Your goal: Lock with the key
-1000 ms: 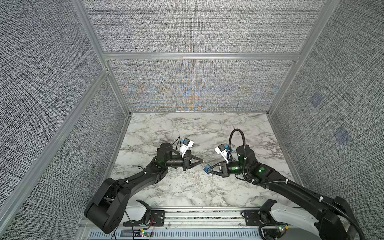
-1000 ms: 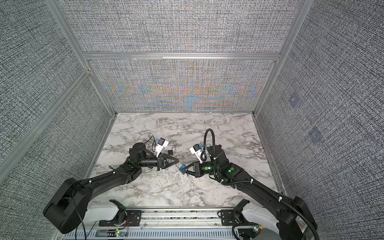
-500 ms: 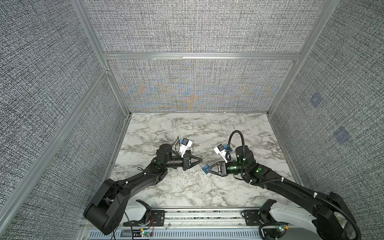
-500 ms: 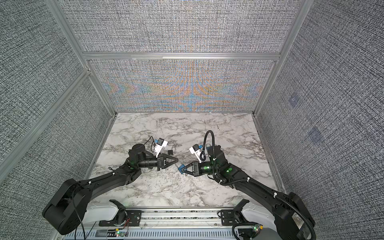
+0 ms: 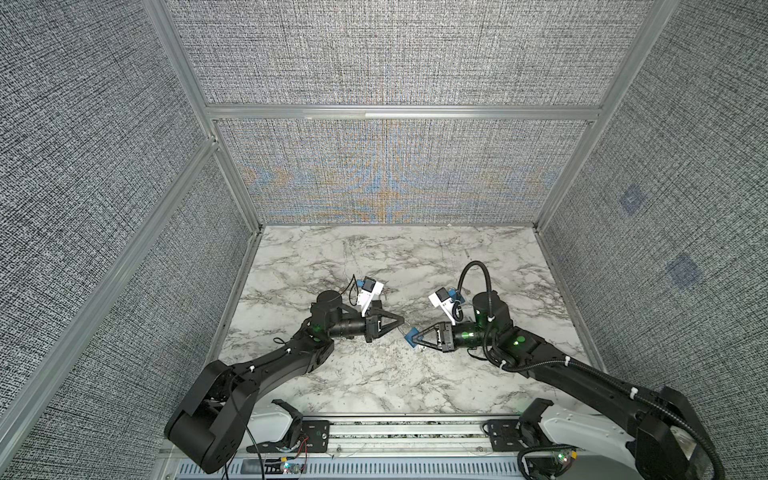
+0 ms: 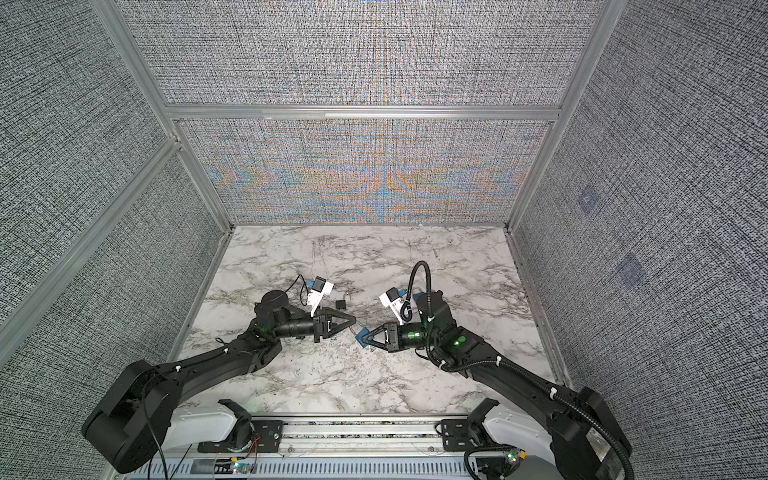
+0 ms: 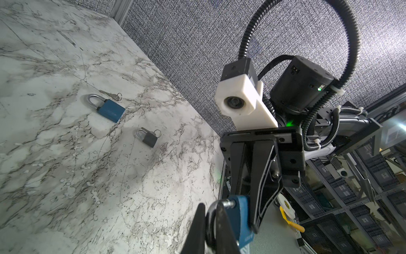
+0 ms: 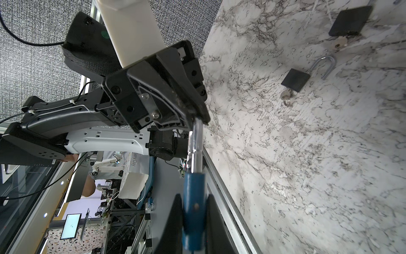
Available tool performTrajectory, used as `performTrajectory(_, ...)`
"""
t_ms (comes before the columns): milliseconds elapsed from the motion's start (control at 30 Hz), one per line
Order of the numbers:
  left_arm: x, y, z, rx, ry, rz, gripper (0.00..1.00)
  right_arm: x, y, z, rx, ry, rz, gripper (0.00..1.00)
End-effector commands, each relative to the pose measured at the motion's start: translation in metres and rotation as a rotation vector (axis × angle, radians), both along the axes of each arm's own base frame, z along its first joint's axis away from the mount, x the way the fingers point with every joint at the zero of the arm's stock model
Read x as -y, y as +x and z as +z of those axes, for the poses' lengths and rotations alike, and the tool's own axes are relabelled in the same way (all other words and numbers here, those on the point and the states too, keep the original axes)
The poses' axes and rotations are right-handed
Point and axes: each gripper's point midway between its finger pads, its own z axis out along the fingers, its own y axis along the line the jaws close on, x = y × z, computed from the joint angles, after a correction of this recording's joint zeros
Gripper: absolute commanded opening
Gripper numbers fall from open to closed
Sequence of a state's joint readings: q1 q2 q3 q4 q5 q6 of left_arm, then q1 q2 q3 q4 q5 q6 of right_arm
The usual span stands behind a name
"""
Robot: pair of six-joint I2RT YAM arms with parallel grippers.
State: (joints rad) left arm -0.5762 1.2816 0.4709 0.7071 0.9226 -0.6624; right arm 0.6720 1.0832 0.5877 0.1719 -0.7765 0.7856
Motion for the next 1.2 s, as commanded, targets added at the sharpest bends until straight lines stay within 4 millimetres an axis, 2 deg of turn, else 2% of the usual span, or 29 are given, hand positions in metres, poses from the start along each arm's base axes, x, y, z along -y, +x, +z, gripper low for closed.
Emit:
performTrajectory(0,-0.001,-0.004,-0.019,-0.077,0.054,-0.002,0.00,-0.010,0.004,0.057,0.222,0.176,0.044,0.00)
performTrajectory(367,0.000,-0.013,-0.021,-0.094,0.044,-0.001,0.00,-0.011,0.010,0.063,0.237,0.197,0.017,0.00)
performTrajectory(767,0.001,-0.025,-0.013,-0.096,0.017,-0.008,0.00,-0.009,0.020,0.070,0.263,0.202,-0.030,0.00)
performTrajectory(1167,0.003,-0.031,-0.019,-0.088,0.042,-0.005,0.00,-0.010,0.024,0.085,0.282,0.245,-0.037,0.00)
